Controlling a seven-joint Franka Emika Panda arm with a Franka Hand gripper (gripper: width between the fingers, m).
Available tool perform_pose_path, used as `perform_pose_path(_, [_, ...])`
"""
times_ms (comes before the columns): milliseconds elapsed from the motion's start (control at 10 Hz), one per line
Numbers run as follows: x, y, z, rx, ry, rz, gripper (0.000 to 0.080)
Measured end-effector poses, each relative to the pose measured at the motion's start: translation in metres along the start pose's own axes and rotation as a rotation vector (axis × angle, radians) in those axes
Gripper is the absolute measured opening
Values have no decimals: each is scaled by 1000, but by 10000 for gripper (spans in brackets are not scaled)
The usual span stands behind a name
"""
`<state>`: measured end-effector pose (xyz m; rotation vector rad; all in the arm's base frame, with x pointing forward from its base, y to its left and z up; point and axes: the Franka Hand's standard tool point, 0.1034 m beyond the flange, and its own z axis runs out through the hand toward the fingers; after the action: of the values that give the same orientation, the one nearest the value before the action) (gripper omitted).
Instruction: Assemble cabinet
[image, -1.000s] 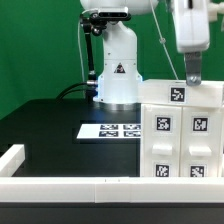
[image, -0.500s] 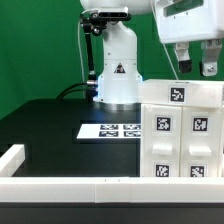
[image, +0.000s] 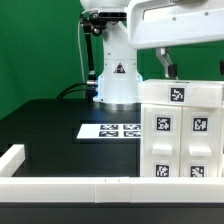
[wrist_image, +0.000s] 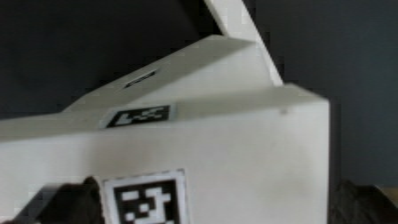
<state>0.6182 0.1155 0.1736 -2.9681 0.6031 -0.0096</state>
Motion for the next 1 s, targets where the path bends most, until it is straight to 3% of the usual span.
perform_pose_path(400, [2, 2, 0, -4, 3, -274, 649])
perform_pose_path(600, [4, 1, -6, -39, 1, -651, 649])
perform_pose_path(700, [2, 4, -2, -55, -27, -825, 649])
perform_pose_path(1000, [4, 9, 3, -81, -41, -1049, 649])
